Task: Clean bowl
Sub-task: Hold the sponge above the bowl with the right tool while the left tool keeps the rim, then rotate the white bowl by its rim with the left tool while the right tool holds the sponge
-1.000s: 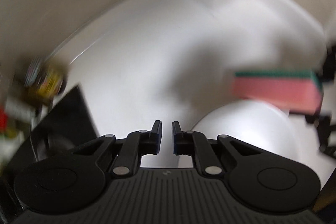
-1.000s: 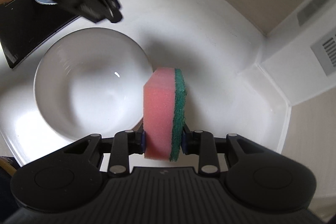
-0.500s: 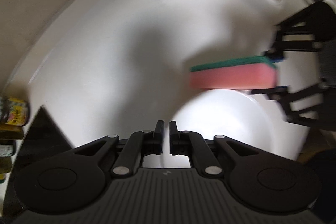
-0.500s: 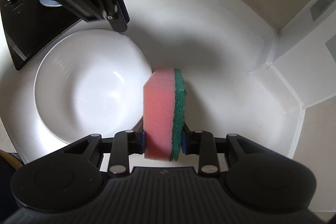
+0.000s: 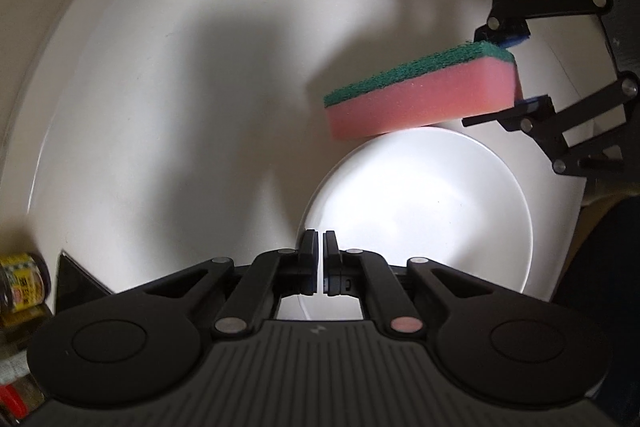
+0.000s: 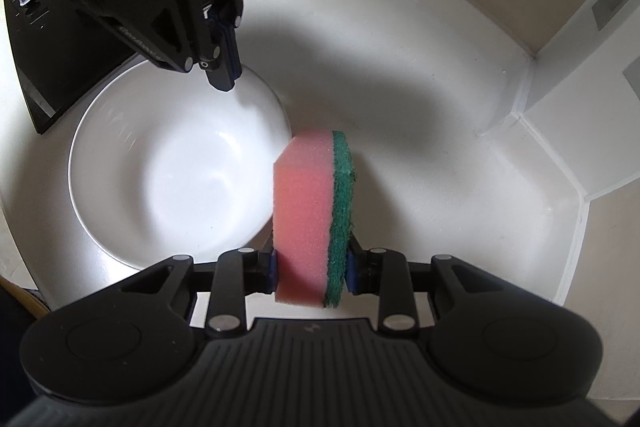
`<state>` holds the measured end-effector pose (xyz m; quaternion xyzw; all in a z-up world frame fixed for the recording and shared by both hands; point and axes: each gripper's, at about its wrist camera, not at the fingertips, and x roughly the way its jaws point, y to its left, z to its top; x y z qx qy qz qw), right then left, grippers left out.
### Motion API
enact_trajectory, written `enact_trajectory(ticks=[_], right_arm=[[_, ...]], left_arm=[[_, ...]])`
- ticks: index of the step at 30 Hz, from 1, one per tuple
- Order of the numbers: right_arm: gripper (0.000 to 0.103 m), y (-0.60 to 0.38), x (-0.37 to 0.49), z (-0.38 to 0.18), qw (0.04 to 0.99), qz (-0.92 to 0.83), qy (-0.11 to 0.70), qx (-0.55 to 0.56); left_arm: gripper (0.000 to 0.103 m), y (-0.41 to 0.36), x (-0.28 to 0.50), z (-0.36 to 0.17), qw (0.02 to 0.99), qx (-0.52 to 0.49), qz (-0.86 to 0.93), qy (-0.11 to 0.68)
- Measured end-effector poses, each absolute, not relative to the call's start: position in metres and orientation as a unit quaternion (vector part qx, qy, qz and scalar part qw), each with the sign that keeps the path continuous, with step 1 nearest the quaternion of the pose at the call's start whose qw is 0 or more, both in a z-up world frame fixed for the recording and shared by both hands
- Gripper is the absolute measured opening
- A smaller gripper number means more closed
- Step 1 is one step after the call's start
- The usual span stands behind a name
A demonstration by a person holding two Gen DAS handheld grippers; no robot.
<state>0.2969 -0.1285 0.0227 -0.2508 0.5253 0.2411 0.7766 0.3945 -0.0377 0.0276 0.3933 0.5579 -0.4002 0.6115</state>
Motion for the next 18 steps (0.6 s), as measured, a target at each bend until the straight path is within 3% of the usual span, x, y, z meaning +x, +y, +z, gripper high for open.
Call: enact_trajectory(ticks=[4,18], right_arm=[[0.026,-0.132,0.296,0.021,0.777,0.242,0.526,-0.247],[0.026,-0.133,0.302,0.018,0.771,0.242,0.531,-0.254]], left_arm=[[0.001,-0.034,0.394,0.044,0.612,0.429,-0.399,0.531],[0.006,-0.015,0.433,0.031,0.567,0.443,-0.419,0.554]])
